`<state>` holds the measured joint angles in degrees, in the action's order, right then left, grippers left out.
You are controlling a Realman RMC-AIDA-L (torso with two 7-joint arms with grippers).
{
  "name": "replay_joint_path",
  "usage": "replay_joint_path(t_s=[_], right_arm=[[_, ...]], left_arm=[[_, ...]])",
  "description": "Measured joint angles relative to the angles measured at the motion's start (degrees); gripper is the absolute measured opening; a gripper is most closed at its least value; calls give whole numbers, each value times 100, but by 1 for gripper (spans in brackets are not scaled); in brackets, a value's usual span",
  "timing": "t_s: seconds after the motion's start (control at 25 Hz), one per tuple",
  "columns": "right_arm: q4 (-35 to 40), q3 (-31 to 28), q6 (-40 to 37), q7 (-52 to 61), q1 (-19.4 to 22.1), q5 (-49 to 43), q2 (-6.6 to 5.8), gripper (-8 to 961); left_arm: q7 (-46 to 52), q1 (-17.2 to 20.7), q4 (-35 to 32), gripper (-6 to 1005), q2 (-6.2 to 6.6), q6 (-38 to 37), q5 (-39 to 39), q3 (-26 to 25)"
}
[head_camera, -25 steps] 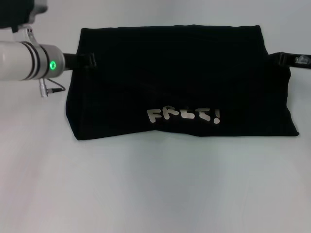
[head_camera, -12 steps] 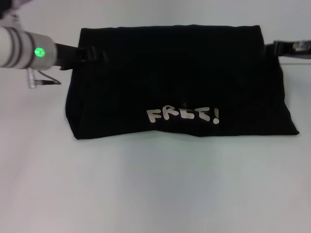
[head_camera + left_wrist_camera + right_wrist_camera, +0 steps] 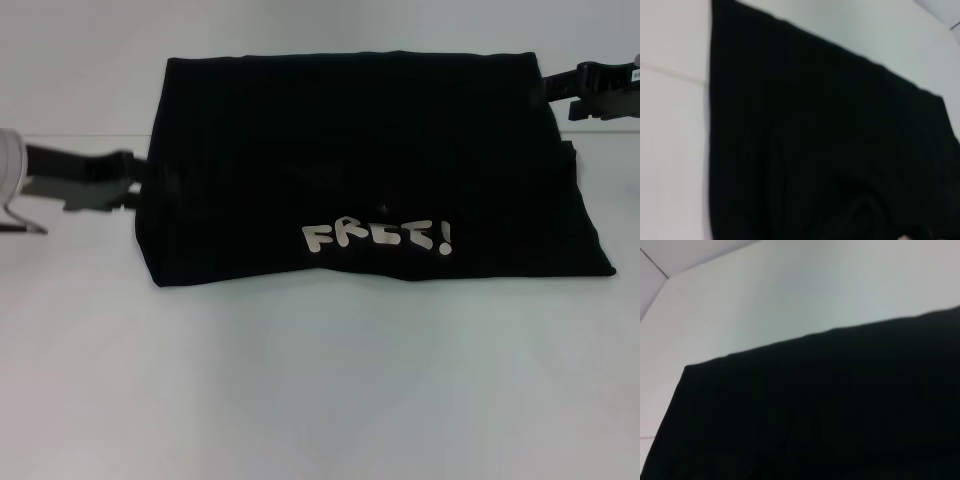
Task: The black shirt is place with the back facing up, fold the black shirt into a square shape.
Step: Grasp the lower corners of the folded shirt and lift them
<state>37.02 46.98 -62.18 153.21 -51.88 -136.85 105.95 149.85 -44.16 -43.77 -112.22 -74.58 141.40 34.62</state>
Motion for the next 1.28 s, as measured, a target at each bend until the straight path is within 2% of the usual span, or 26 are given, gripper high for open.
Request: replay_joint_path(t_s=[0.12,0.32,0.44,0.84,1.28], right_arm=[[2,-35,-152,53,-2,0,-57,657],[-3,-49,-183,59,16,0,-66,690],[-13,-49,-189,60,31,0,-66,689],[-51,-93,-136,66,74,0,-66,689],[-63,-93,-136,69,74,1,-66,690]], left_arm=[[-161,83,223,670,6,-19,93,-80],[-279,137,644,666,-35,308,123,-62],[-297,174,812,589,-53,560,125,-37],[-439,195,1203,590,-146,983,91,-23],[-519,31,1434,572,-252,1221,122,44]])
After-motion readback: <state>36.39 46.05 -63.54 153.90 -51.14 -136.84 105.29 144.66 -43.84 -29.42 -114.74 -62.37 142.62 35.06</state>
